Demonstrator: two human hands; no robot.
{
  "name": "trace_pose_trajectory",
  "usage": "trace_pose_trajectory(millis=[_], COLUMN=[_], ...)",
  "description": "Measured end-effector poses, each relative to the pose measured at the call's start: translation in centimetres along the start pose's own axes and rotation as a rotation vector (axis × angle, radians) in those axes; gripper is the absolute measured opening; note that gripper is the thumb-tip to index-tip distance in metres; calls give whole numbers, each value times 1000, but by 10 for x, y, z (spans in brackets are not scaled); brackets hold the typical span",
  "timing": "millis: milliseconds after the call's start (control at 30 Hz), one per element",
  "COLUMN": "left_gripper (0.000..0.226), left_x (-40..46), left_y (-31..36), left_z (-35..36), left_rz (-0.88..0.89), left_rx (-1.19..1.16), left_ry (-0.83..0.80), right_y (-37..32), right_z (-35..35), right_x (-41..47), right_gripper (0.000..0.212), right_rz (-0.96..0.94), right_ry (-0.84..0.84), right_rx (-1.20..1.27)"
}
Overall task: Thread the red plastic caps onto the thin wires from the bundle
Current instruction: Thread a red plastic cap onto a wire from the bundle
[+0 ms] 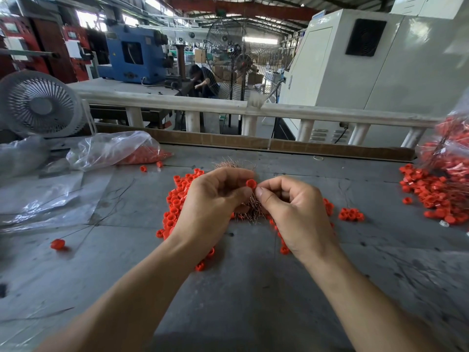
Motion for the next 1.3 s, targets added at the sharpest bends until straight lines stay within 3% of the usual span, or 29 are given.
trace_pose_trajectory(millis=[967,1300], left_gripper=[20,14], left_x=[2,1], left_y=[-2,0], left_z=[-3,-3], left_rz=[-136,-133], left_rx=[-147,-160], left_ry=[20,31], right_y=[-1,8], right_z=[0,4], right_x=[1,2], right_gripper=[16,26], right_rz=[10,79], right_ry=[-30,-74], right_rx=[48,94])
Point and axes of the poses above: each hand's wrist, its own x-axis towards the middle knuckle, its own z-axis out of the palm, y = z × x, the point moved 6 cm from there along x, towards the middle knuckle, and after that the axes turned 2 degrees about z, right-handed, at the moved point
